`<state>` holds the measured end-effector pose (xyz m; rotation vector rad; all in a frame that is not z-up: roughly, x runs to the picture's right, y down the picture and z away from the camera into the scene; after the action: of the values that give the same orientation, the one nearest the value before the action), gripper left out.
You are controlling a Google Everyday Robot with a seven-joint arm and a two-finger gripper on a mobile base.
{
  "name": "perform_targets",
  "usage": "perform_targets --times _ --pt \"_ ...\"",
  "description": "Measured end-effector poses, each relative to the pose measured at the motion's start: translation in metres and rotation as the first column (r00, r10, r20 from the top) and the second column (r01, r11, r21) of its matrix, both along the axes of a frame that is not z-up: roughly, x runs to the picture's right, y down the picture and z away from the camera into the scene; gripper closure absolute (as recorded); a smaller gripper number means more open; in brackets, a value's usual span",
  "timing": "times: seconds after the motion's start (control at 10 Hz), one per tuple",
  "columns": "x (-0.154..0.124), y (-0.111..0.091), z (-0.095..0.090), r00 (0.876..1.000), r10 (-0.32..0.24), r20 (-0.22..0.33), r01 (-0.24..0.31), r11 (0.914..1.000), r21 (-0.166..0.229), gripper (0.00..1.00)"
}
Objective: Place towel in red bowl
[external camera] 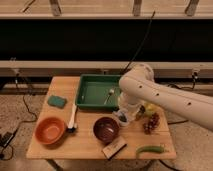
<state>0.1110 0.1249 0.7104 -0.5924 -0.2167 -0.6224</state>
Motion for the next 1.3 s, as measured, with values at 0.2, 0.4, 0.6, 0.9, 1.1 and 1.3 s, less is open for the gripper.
perform_targets --times 0.2,0.4,0.6,0.9,1.1,1.3 --pt "0.000 0.002 0.007 1.000 0.000 0.000 0.000 0.9999 -0.014 0.48" --pt "0.000 0.004 0.016 1.000 0.000 -0.001 0.000 0.9994 -0.034 0.48" --pt "-0.001 0.004 0.027 1.000 -0.010 -0.003 0.009 0.9989 -0.045 0.48" --pt "0.001 0.007 0.044 1.000 -0.010 -0.009 0.009 0.9979 -0.064 0.48" --pt "0.003 0.007 0.054 1.000 -0.011 -0.005 0.011 0.9975 -0.069 0.60" --pt "0.003 0.007 0.059 1.000 -0.008 0.005 0.008 0.9979 -0.064 0.80"
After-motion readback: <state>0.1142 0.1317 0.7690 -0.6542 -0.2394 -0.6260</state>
